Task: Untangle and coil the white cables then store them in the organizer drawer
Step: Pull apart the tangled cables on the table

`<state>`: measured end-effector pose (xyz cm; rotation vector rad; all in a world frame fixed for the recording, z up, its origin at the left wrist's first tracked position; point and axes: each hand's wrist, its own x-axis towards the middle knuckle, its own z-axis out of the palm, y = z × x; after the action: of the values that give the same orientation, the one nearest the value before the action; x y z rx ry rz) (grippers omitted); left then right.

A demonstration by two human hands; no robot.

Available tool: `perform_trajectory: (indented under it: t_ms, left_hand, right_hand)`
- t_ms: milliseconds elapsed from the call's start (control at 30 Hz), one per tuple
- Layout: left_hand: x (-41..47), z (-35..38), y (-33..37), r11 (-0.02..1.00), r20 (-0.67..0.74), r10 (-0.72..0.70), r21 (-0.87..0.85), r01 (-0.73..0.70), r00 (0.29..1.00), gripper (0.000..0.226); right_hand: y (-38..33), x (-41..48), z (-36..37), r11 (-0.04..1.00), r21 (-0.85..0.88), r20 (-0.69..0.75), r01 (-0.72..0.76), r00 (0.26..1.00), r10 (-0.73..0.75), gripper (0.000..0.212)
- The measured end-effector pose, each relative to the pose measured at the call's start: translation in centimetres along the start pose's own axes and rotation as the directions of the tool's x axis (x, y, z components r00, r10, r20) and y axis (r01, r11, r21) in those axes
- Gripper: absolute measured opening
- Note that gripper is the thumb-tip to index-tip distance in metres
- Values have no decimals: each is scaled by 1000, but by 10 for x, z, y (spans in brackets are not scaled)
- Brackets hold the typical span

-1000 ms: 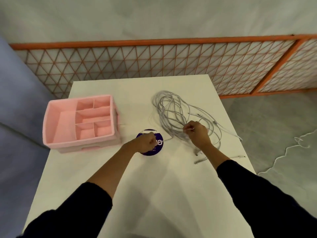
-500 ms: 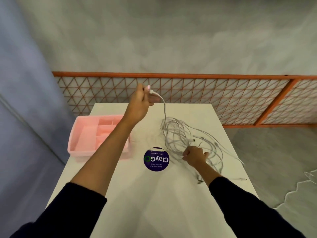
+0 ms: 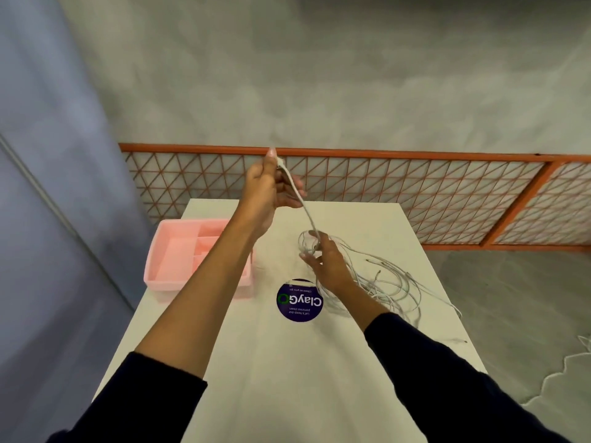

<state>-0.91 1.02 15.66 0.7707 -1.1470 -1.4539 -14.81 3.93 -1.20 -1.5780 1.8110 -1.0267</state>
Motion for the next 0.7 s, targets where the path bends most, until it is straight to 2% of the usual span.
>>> perform_trajectory:
  t_ms: [100, 167, 233, 300, 400, 500, 567, 633, 700]
  left_hand:
    - [4, -14, 15, 982, -53, -59, -184, 48, 997, 37]
    - [9, -28, 20, 964, -69, -62, -263, 42, 996, 36]
    - [11, -44, 21, 957, -92, -55, -289, 26, 994, 35]
    - [13, -62, 17, 962, -143, -68, -272, 27, 987, 34]
    - [10, -83, 3, 970, -222, -137, -227, 85, 965, 36]
    - [2, -96, -16, 973, -264, -186, -181, 140, 946, 49]
    - [-3, -101, -29, 965, -239, -236, -174, 198, 942, 55]
    - [-10, -97, -37, 953, -156, -284, -154, 261, 946, 51]
    - [-16, -86, -41, 949, -62, -314, -10, 314, 947, 57]
  right_hand:
    - [-11, 7, 2, 991, -134, 33, 30, 999, -25, 27]
    - [-17, 9, 4, 980, -179, 27, 89, 996, -86, 27]
    - [-25, 9, 2, 986, -137, -36, 94, 994, -100, 29]
    - [-37, 12, -3, 995, -56, -74, 80, 994, -84, 28]
    - [-67, 17, -17, 987, 4, -93, 161, 983, -160, 26]
    - [-103, 22, -34, 964, 137, -67, 229, 973, -222, 28]
    - [-126, 22, -46, 944, 218, -12, 248, 968, -252, 26]
    - [-145, 22, -54, 920, 282, 21, 273, 957, -291, 23]
    - [-160, 21, -59, 894, 338, 53, 293, 943, -329, 23]
